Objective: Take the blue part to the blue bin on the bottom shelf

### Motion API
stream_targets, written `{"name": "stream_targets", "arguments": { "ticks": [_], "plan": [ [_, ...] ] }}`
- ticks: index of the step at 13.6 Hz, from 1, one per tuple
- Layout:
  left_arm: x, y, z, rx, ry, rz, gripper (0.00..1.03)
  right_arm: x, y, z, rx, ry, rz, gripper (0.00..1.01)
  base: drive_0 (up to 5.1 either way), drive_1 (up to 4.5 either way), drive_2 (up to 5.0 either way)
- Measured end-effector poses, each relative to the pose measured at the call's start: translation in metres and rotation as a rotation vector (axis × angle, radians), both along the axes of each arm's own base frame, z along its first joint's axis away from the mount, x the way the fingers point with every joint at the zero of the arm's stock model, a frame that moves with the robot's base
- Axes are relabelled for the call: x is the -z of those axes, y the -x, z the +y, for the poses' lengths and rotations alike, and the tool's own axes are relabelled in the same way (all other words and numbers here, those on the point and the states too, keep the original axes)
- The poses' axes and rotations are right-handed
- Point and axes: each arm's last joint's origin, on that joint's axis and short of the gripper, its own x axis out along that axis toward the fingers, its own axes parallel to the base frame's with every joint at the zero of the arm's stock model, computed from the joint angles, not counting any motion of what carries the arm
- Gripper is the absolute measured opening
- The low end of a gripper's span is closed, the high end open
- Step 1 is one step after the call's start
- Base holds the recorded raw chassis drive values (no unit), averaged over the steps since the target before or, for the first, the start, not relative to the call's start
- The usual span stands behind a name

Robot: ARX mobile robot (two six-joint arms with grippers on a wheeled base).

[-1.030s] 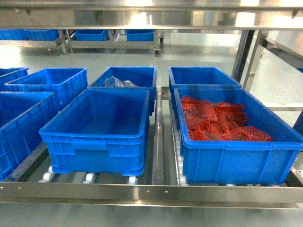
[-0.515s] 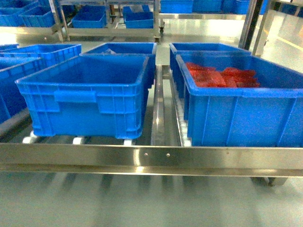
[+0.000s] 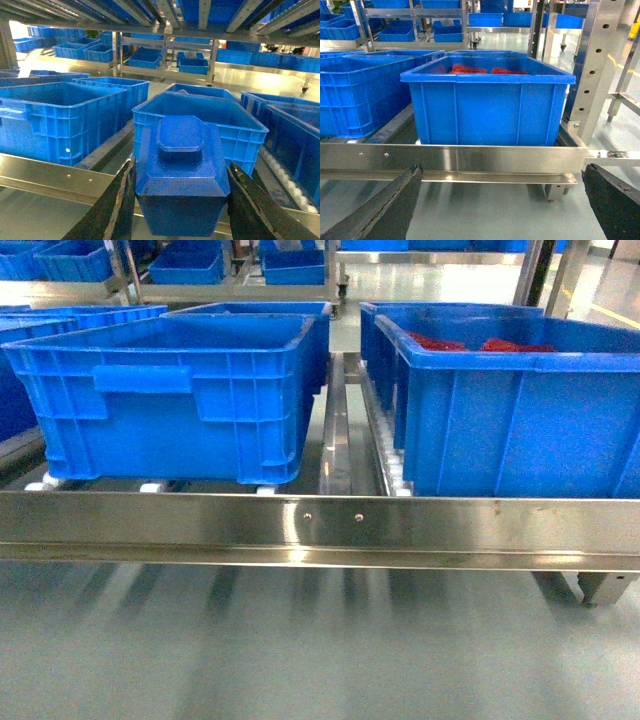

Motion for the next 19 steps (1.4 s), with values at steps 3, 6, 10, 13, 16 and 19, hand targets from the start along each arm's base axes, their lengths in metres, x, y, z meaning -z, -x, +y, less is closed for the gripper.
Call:
{"name": "stream_targets", "arguments": {
  "ticks": [3, 6, 10, 13, 16, 19],
  "plan": [
    [0.0, 0.0, 0.0, 0.0, 0.0, 0.0, 0.41, 0.0, 0.0, 0.0, 0.0, 0.0, 0.0, 0.98, 0.0, 0.0, 0.0],
    [-0.0001, 0.0, 0.0, 0.0, 0.0, -0.001, 0.41, 0.0, 0.0, 0.0, 0.0, 0.0, 0.0, 0.98, 0.0, 0.0, 0.0],
    [-0.0003, 0.0001, 0.0001, 0.0, 0.002, -0.003, 0.41, -0.0001, 0.0, 0.0, 0.0, 0.0, -0.002, 0.98, 0.0, 4.33, -4.3],
    [-0.0003, 0.0001, 0.0, 0.0, 0.002, -0.003, 0.41, 0.0, 0.0, 0.0, 0.0, 0.0, 0.0, 0.98, 0.0, 4.33, -4.3],
    [-0.0001, 0.0, 0.0, -0.001, 0.0, -0.001, 0.41, -0.0001, 0.0, 0.0, 0.0, 0.0, -0.002, 0.98, 0.0, 4.33, -4.3],
    [-0.0001, 0.0, 0.0001, 0.0, 0.0, -0.001, 0.41, 0.0, 0.0, 0.0, 0.0, 0.0, 0.0, 0.98, 0.0, 4.33, -4.3]
  ]
}}
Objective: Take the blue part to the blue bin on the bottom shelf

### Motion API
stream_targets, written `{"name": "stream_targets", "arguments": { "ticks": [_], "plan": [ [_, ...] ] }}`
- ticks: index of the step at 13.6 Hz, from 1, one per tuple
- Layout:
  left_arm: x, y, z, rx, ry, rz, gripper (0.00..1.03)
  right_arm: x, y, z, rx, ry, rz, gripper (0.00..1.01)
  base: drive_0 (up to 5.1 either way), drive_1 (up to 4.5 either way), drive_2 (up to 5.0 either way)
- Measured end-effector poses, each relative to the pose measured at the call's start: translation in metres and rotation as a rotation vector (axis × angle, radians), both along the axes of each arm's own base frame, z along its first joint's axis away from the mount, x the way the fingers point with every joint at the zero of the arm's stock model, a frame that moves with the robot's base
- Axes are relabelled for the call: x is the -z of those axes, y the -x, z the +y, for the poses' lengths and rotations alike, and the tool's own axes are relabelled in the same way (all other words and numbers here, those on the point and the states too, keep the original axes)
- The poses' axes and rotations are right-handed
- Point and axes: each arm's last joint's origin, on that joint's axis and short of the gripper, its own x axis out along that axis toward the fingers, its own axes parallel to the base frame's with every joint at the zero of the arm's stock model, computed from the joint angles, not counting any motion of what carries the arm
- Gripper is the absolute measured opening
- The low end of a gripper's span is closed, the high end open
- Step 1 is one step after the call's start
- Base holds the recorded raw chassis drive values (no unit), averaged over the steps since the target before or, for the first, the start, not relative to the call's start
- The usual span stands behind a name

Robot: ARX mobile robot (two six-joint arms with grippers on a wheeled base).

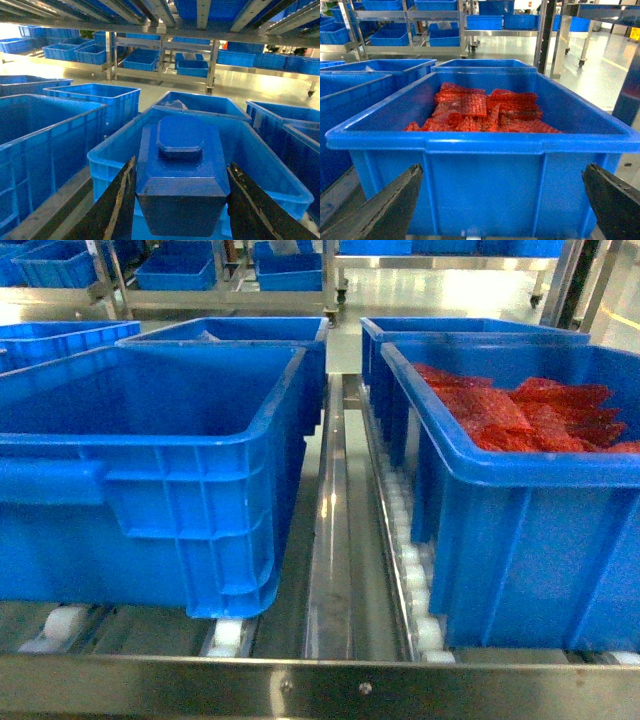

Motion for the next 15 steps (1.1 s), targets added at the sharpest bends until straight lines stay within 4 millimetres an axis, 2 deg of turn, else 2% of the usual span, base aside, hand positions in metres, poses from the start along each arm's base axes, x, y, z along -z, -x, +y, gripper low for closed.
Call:
{"name": "stream_targets", "arguments": {
  "ticks": [10, 15],
  "plan": [
    [0.0, -0.0001, -0.0001, 0.001, 0.0, 0.0, 0.41, -0.0001, 0.0, 0.0, 0.0, 0.0, -0.001, 0.98, 0.0, 4.33, -4.3],
    [0.0, -0.0001, -0.0001, 0.001, 0.0, 0.0, 0.41, -0.0001, 0.0, 0.0, 0.0, 0.0, -0.002, 0.98, 0.0, 0.0, 0.0]
  ]
}}
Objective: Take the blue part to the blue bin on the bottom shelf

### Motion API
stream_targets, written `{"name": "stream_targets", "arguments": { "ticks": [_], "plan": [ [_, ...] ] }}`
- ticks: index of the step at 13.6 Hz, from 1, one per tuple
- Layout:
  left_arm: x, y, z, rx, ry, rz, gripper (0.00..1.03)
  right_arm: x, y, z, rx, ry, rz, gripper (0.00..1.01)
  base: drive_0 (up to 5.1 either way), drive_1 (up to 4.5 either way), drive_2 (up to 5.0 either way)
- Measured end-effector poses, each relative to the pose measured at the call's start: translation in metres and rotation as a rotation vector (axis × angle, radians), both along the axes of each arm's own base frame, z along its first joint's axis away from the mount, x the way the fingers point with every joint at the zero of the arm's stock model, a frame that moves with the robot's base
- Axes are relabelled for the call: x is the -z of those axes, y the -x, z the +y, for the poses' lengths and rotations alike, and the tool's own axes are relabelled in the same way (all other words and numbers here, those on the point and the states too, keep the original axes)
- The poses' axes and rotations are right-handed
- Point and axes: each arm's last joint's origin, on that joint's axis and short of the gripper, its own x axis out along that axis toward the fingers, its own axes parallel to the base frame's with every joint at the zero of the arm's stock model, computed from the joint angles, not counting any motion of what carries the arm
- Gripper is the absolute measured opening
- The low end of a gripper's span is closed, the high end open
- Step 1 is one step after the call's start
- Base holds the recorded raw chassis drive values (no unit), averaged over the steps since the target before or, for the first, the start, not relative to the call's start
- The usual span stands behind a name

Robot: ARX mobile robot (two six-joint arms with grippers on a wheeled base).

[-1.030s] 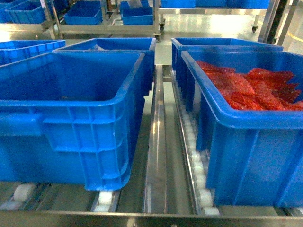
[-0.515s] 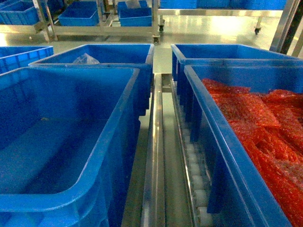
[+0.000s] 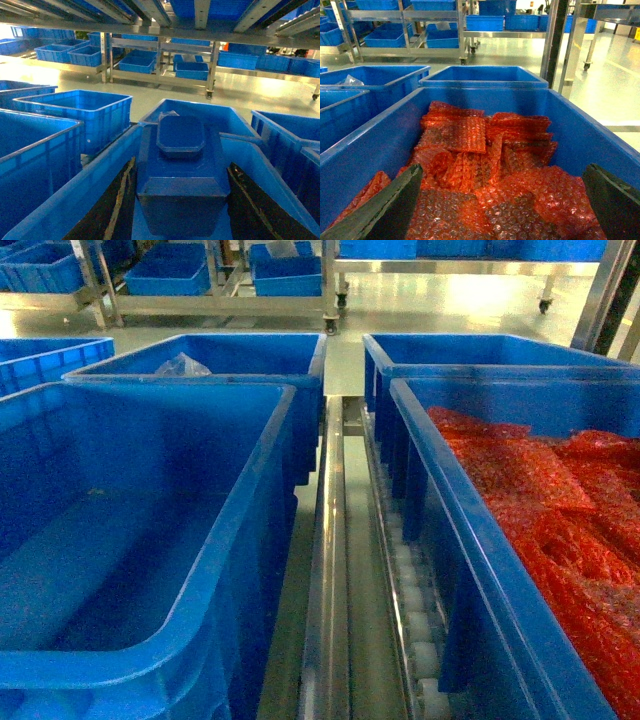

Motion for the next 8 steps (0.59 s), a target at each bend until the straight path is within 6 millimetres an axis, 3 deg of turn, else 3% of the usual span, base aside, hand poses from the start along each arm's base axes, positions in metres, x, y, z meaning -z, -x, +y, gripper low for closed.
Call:
{"name": "stream_targets", "arguments": {
  "ticks": [8],
  "plan": [
    [0.0, 0.0, 0.0, 0.0, 0.0, 0.0, 0.41, 0.0, 0.0, 0.0, 0.0, 0.0, 0.0, 0.98, 0.0, 0.0, 0.0]
  ]
}}
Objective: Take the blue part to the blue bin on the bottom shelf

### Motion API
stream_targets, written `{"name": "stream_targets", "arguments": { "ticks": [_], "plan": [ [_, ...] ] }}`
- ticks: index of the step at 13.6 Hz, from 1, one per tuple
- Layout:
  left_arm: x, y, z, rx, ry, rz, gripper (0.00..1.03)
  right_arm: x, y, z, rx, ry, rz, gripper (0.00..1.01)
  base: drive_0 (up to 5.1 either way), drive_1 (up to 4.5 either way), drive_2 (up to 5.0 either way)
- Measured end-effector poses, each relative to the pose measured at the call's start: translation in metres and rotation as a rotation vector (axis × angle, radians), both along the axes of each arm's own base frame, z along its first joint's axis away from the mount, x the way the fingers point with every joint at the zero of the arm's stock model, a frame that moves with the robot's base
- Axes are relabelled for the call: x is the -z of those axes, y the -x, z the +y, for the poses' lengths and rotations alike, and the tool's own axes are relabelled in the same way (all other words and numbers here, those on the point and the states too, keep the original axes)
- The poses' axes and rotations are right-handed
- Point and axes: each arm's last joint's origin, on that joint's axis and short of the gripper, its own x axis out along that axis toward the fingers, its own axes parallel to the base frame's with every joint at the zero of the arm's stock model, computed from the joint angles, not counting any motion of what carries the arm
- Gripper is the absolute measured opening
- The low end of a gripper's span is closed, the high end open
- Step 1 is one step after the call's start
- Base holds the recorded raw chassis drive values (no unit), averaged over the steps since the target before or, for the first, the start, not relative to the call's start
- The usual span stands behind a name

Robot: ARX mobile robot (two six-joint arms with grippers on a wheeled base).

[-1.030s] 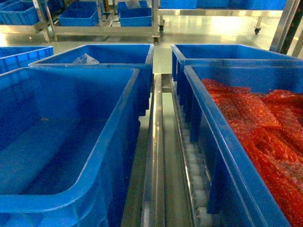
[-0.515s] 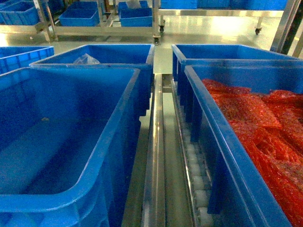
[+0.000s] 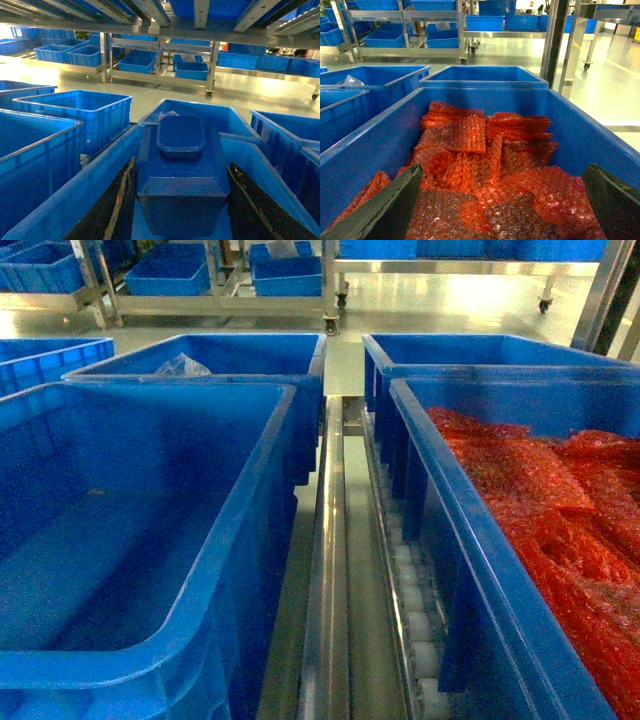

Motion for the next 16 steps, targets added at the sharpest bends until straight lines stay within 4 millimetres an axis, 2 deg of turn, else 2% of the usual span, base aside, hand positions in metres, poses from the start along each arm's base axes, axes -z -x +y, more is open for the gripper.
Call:
{"name": "stream_targets", "arguments": {
  "ticks": [16],
  "plan": [
    [0.0, 0.0, 0.0, 0.0, 0.0, 0.0, 0.41, 0.0, 0.0, 0.0, 0.0, 0.0, 0.0, 0.98, 0.0, 0.0, 0.0]
  ]
}}
